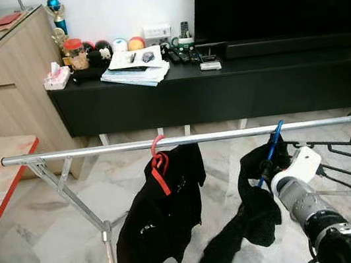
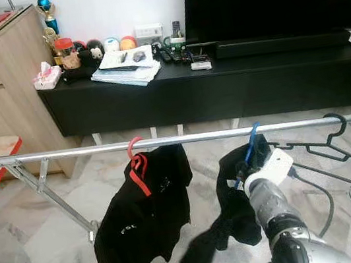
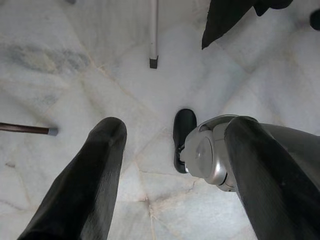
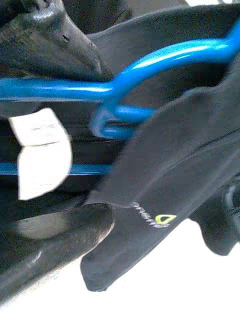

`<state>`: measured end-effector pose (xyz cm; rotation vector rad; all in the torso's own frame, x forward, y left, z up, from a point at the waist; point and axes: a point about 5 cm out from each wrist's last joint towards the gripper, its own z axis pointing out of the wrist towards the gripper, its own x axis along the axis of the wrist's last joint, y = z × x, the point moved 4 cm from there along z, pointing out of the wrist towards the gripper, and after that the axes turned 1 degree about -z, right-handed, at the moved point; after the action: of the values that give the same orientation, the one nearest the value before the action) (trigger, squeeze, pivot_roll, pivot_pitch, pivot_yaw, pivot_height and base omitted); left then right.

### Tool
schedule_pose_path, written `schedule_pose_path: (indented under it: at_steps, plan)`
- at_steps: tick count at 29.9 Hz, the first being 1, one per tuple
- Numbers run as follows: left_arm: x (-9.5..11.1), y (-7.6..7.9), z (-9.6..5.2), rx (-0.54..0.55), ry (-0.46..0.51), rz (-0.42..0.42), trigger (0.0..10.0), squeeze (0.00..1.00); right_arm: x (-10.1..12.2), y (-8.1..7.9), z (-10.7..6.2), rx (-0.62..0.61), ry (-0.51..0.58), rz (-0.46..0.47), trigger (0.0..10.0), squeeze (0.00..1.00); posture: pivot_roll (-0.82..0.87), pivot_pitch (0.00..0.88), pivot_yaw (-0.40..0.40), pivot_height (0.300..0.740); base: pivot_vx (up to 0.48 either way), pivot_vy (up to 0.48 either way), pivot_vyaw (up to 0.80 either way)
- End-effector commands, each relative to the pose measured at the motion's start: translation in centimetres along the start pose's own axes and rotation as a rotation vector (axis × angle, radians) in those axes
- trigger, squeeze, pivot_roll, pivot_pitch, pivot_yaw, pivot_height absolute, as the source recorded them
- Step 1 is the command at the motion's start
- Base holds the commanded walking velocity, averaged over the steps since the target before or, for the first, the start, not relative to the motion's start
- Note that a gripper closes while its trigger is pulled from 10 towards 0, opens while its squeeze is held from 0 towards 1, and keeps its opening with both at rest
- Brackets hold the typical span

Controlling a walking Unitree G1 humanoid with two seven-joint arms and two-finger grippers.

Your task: Hang hanger

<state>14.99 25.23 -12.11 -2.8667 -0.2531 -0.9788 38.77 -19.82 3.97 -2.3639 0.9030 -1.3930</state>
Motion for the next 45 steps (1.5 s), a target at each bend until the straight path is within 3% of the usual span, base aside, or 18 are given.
schedule_pose_path:
  at_steps: [1, 5, 6, 9, 10, 11, 12, 19, 28, 29, 30, 31, 32, 33, 38, 45]
  plan:
    - [-0.9, -0.1, -0.2, -0.002, -0.034, 0.003, 10.0, 0.00, -1.0, 0.3, 0.0, -0.005, -0.030, -0.011, 10.0, 0.00, 0.16, 0.051, -0.017, 0.740, 0.000, 0.000, 0.00]
    - [-0.8, -0.1, -0.2, 0.000, -0.032, 0.004, 10.0, 0.00, -1.4, 0.9, -0.1, -0.030, -0.032, -0.014, 10.0, 0.00, 0.16, 0.050, -0.015, 0.740, 0.000, 0.000, 0.00]
    - [-0.8, -0.1, -0.2, 0.001, -0.032, 0.005, 10.0, 0.00, -1.1, 0.9, -0.1, -0.032, -0.022, -0.019, 0.0, 0.00, 0.16, 0.049, -0.015, 0.740, 0.000, 0.000, 0.00]
    - [-0.8, -0.2, -0.2, 0.003, -0.032, 0.007, 10.0, 0.00, -0.5, 0.8, -0.1, -0.038, 0.000, -0.051, 0.0, 0.00, 0.16, 0.047, -0.014, 0.740, 0.000, 0.000, 0.00]
    - [-0.8, -0.2, -0.2, 0.002, -0.033, 0.009, 10.0, 0.00, 0.1, 0.5, 0.0, -0.040, 0.021, -0.090, 2.2, 0.00, 0.16, 0.045, -0.014, 0.740, 0.000, 0.000, 0.00]
    - [-0.8, -0.2, -0.2, 0.002, -0.033, 0.010, 10.0, 0.00, 0.3, 0.4, 0.0, -0.039, 0.027, -0.105, 7.0, 0.00, 0.16, 0.044, -0.014, 0.740, 0.000, 0.000, 0.00]
    - [-0.8, -0.2, -0.2, 0.002, -0.033, 0.010, 10.0, 0.00, 0.6, 0.2, 0.0, -0.037, 0.037, -0.127, 10.0, 0.00, 0.16, 0.044, -0.014, 0.740, 0.000, 0.000, 0.00]
    - [-0.7, -0.2, -0.2, 0.004, -0.031, 0.009, 10.0, 0.00, 3.0, -1.0, 0.0, -0.031, 0.127, -0.143, 10.0, 0.00, 0.17, 0.045, -0.015, 0.740, 0.000, 0.000, 0.00]
    - [-0.7, -0.2, -0.2, 0.002, -0.034, 0.009, 10.0, 0.00, 2.3, -0.9, 0.0, -0.045, 0.088, -0.159, 9.8, 0.00, 0.18, 0.051, -0.019, 0.740, 0.000, 0.000, 0.00]
    - [-0.7, -0.2, -0.2, 0.002, -0.034, 0.009, 10.0, 0.00, 2.1, -0.8, 0.0, -0.044, 0.081, -0.162, 5.5, 0.00, 0.18, 0.054, -0.018, 0.740, 0.000, 0.000, 0.00]
    - [-0.7, -0.2, -0.2, 0.002, -0.035, 0.010, 10.0, 0.00, 2.0, -0.8, 0.1, -0.046, 0.076, -0.164, 4.0, 0.00, 0.18, 0.054, -0.017, 0.740, 0.000, 0.000, 0.00]
    - [-0.7, -0.2, -0.2, 0.002, -0.036, 0.010, 10.0, 0.00, 1.9, -0.6, 0.1, -0.049, 0.069, -0.166, 3.9, 0.00, 0.18, 0.054, -0.016, 0.740, 0.000, 0.000, 0.00]
    - [-0.8, -0.3, -0.2, 0.004, -0.043, 0.017, 10.0, 0.00, 1.6, -0.5, 0.1, -0.054, 0.060, -0.182, 6.5, 0.00, 0.18, 0.055, -0.015, 0.740, 0.000, 0.000, 0.00]
    - [-0.8, -0.4, -0.2, 0.006, -0.045, 0.019, 10.0, 0.00, 1.6, -0.4, 0.0, -0.055, 0.059, -0.186, 10.0, 0.00, 0.18, 0.056, -0.014, 0.740, 0.000, 0.000, 0.00]
    - [-0.9, -0.6, -0.2, 0.017, -0.041, -0.002, 10.0, 0.00, 1.8, -0.3, 0.0, -0.048, 0.083, -0.253, 10.0, 0.00, 0.18, 0.059, -0.009, 0.740, 0.000, 0.000, 0.00]
    - [-0.9, -0.5, -0.2, 0.013, -0.039, -0.002, 10.0, 0.00, 1.4, 0.4, 0.0, -0.060, 0.076, -0.252, 10.0, 0.00, 0.18, 0.056, -0.009, 0.740, 0.000, 0.000, 0.00]
